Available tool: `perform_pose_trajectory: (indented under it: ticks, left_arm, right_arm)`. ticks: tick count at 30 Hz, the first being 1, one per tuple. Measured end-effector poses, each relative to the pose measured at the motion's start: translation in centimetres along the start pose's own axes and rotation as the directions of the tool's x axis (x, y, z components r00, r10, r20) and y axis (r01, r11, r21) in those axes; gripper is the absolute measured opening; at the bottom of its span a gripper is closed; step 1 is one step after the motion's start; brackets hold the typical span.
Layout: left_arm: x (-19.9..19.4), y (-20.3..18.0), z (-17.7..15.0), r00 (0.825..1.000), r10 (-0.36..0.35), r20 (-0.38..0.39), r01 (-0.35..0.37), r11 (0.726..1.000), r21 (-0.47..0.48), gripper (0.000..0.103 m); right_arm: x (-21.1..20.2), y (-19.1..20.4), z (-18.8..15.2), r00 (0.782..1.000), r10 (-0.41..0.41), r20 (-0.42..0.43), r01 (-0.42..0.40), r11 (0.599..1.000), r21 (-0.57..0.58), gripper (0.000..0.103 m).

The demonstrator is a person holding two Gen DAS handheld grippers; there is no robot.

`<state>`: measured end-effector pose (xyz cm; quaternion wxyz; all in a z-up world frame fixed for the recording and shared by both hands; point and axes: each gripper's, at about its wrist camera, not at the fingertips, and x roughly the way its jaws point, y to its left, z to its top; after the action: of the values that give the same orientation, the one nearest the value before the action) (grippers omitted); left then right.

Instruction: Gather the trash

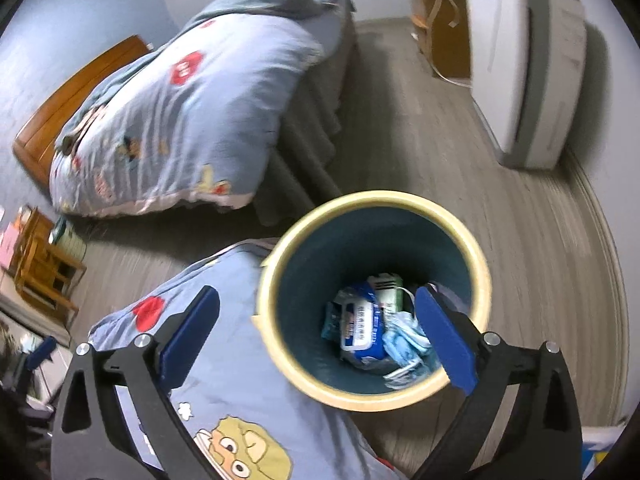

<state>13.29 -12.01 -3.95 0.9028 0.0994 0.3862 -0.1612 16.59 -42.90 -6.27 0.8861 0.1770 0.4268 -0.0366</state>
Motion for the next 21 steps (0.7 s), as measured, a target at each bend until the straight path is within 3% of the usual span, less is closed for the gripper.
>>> perform_pose_trajectory:
  ticks: [7, 14, 18, 21]
  left_arm:
    - [-2.2, 6.9, -3.5, 0.996, 0.084, 0.004, -0.083, 0.991, -0.106, 0.096]
    - [-2.5, 11.9, -4.9, 0.996, 0.087, 0.016, -0.082, 0.977, -0.199, 0.096]
    - [-1.5, 14.3, -5.5, 0.996, 0.087, -0.008, -0.086, 0.964, -0.251, 0.096]
    - [-0.6, 15.7, -5.9, 0.996, 0.085, -0.026, -0.089, 0.957, -0.278, 0.096]
  right_arm:
    - [0.4, 7.0, -1.4, 0.999, 0.038, -0.02, -0.04, 0.989, -0.142, 0.097]
    - [2.0, 13.3, -3.9, 0.995, 0.065, -0.072, -0.082, 0.96, -0.269, 0.097]
    - [3.8, 17.2, -6.3, 0.987, 0.096, -0.131, -0.138, 0.921, -0.364, 0.097]
    - [5.7, 20.5, -8.7, 0.975, 0.122, -0.187, -0.196, 0.866, -0.459, 0.097]
